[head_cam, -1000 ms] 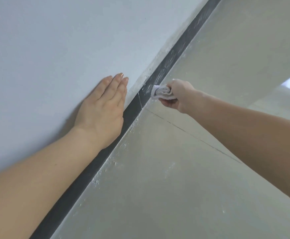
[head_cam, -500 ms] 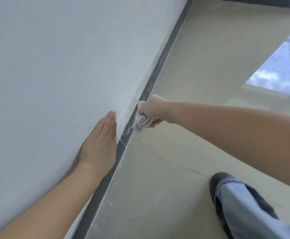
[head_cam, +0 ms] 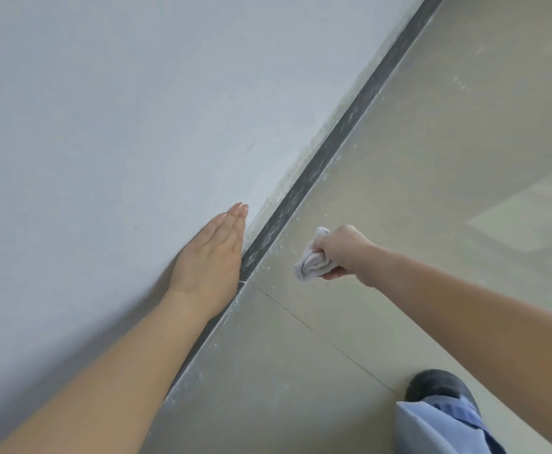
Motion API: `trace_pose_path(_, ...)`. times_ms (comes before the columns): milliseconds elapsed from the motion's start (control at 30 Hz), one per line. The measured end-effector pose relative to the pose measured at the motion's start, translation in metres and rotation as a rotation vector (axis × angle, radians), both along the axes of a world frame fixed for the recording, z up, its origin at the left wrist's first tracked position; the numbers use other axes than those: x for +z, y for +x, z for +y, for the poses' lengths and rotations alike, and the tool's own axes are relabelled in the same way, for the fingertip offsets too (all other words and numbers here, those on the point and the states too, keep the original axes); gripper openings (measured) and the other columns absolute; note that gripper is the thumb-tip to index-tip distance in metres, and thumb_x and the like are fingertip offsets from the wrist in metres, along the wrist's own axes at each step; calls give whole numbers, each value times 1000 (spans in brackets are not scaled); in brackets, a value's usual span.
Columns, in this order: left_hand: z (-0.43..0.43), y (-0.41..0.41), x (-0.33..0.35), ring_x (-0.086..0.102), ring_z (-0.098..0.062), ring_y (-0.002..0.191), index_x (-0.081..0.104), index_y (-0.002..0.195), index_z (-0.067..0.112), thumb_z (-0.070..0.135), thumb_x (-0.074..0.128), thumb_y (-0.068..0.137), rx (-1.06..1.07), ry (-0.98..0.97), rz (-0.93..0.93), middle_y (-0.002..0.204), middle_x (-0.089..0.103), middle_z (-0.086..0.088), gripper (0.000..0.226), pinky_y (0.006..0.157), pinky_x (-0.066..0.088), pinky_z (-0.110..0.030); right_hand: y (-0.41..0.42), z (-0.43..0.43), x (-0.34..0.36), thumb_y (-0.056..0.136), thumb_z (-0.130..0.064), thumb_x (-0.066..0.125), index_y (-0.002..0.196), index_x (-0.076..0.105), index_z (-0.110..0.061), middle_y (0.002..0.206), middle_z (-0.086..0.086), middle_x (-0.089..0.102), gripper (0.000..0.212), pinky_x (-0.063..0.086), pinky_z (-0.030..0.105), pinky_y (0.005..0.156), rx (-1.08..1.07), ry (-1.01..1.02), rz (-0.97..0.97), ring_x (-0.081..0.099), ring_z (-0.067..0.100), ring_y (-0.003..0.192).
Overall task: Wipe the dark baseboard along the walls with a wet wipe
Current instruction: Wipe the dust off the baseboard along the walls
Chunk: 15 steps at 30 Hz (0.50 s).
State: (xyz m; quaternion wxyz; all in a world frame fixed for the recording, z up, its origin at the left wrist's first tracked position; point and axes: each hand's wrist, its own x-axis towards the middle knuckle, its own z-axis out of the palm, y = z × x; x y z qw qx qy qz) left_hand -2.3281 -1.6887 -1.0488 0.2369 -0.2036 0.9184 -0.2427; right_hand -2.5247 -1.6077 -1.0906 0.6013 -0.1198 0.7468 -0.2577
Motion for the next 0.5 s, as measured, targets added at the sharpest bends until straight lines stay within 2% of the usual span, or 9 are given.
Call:
trace_pose_path(33, -1, 0, -4, -12, -22, 145, -12, 144, -4, 18, 16, 94, -12, -29, 78, 151, -22, -12, 62, 112, -26, -35, 7, -6, -9, 91, -7, 53, 72, 51, -11, 76, 7, 56, 20, 53, 27, 59, 12, -1, -27, 56, 17, 62)
trace_pose_path(100, 0, 3, -9, 10, -20, 147, 16, 148, -2, 16, 20, 89, 43, -13, 197, 158, 8, -11, 62, 115, -10, -34, 23, -13, -24, 90, -6, 53, 72, 51, -12, 75, 6, 56, 19, 53, 28, 60, 22, -13, -82, 56, 17, 62)
trace_pose_path(167, -3, 7, -19, 15, -19, 145, 23, 147, -2, 16, 27, 87, -16, -98, 206, 157, 18, -11, 63, 117, -1, -34, 46, -20, -46, 91, -6, 53, 72, 51, -12, 75, 6, 56, 19, 54, 27, 60, 40, -33, -176, 56, 17, 62)
trace_pose_path(300, -6, 13, -37, 3, -18, 145, 10, 149, -2, 15, 28, 89, -44, -251, 205, 159, 9, -9, 66, 118, -6, -35, 99, -24, -90, 92, -8, 51, 75, 51, -13, 78, 5, 56, 17, 54, 25, 59, 87, -34, -316, 55, 15, 63)
trace_pose_path(400, 2, 22, -42, -10, -18, 146, -5, 149, -1, 14, 23, 90, -46, -324, 172, 159, -6, -8, 68, 115, -13, -36, 120, -24, -103, 90, -7, 51, 86, 55, -9, 89, 10, 59, 6, 58, 32, 71, 13, -48, -356, 60, 21, 72)
trace_pose_path(467, 9, 26, -38, -20, -19, 142, -13, 148, -2, 16, 16, 90, -53, -340, 129, 157, -18, -10, 67, 113, -17, -37, 127, -22, -103, 91, -4, 49, 77, 56, -10, 86, 12, 60, 16, 58, 37, 80, 19, -62, -393, 63, 26, 75)
trace_pose_path(500, 11, 28, -37, -23, -20, 141, -15, 147, -2, 14, 11, 88, -59, -349, 116, 156, -22, -11, 67, 112, -19, -38, 130, -22, -101, 92, -3, 49, 75, 55, -10, 84, 11, 60, 20, 58, 35, 76, 4, -64, -413, 64, 26, 72)
